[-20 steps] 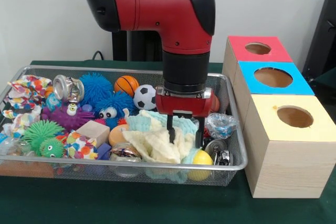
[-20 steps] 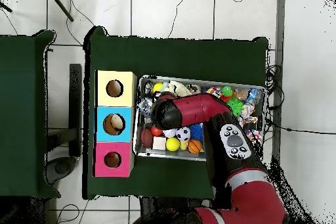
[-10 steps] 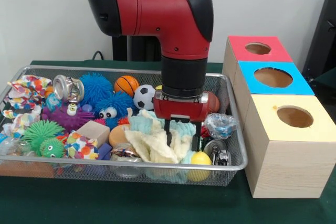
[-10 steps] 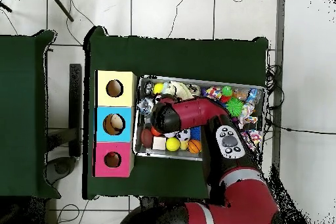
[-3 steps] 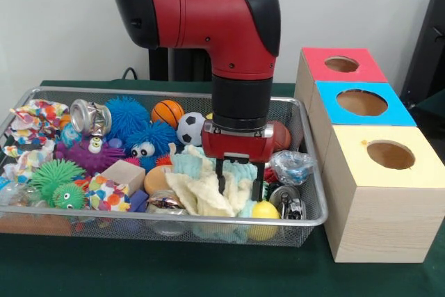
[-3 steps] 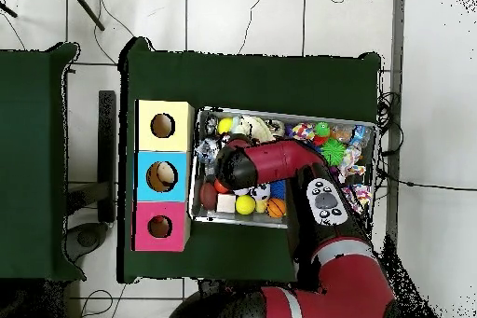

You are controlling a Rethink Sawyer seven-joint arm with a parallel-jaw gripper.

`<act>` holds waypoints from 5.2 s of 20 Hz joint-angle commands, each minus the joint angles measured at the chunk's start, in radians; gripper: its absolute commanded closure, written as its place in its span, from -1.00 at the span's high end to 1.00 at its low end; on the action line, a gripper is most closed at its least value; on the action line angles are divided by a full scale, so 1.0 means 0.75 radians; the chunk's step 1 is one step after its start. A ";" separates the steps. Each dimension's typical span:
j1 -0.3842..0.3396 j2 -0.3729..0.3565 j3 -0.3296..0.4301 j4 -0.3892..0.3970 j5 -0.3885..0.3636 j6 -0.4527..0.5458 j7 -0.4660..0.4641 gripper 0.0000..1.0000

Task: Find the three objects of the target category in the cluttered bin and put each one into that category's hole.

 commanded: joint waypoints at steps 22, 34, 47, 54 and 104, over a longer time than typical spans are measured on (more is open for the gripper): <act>0.009 -0.083 -0.028 0.332 0.027 0.129 0.079 -1.00; 0.119 -0.291 -0.121 0.586 0.148 0.196 0.190 -1.00; 0.180 -0.430 -0.169 0.790 0.350 0.227 0.191 -1.00; 0.199 -0.630 -0.191 0.777 0.422 0.476 0.087 -1.00; 0.213 -0.176 -0.145 0.175 0.456 0.226 0.072 -1.00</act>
